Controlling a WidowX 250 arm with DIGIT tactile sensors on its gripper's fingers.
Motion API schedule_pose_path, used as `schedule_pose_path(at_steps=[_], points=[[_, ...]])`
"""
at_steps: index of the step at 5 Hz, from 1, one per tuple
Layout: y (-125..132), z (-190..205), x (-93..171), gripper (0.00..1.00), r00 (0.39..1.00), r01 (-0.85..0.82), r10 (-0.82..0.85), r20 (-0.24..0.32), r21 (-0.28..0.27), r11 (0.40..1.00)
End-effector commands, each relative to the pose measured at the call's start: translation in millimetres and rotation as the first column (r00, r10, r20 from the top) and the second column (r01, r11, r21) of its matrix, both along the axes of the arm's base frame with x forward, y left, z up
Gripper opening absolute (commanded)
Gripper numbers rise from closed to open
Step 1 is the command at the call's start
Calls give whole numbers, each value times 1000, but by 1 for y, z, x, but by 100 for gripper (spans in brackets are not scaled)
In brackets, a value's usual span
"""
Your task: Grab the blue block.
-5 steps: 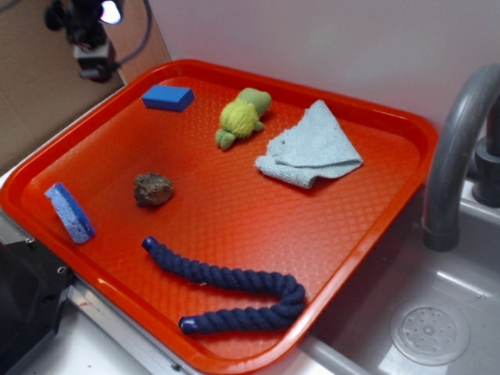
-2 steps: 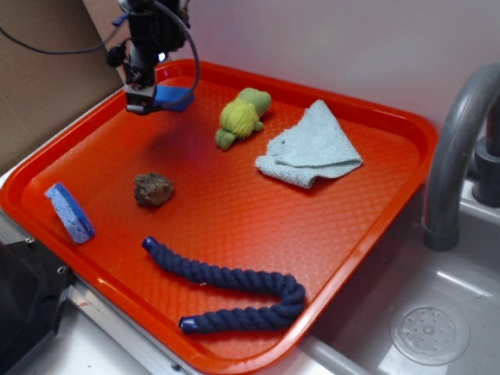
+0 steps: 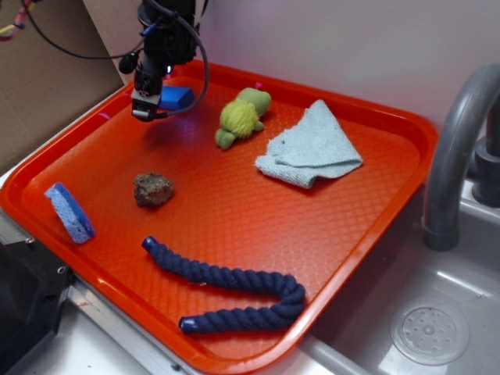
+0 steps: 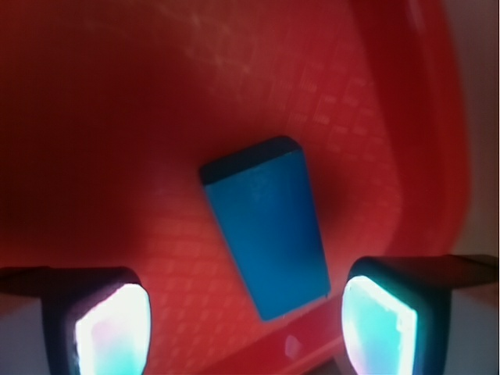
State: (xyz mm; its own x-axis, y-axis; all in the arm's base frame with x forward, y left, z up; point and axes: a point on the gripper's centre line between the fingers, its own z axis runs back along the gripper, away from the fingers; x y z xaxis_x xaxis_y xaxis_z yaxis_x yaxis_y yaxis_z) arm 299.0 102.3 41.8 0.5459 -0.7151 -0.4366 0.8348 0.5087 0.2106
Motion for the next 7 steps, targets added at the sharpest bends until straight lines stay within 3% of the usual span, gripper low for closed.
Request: schedule_pose_path(at_steps=[1,2,3,4,5,6,7], points=[[5,-5,10,100,1000,31,-31,-5,-53,998],[6,-13,11,100,999,-3,9,50,-121,993],[8,-23,14,100,999,-27,32,32,-156,987],[11,-31,12,0,993,-56,77,85,-221,974],[7,-35,11,0,994,-46,68,82,-235,971],[3,-37,7,0,985,-96,126,122,-228,969],[-9,-26,-12,0,926,-298,357,126,-340,892]])
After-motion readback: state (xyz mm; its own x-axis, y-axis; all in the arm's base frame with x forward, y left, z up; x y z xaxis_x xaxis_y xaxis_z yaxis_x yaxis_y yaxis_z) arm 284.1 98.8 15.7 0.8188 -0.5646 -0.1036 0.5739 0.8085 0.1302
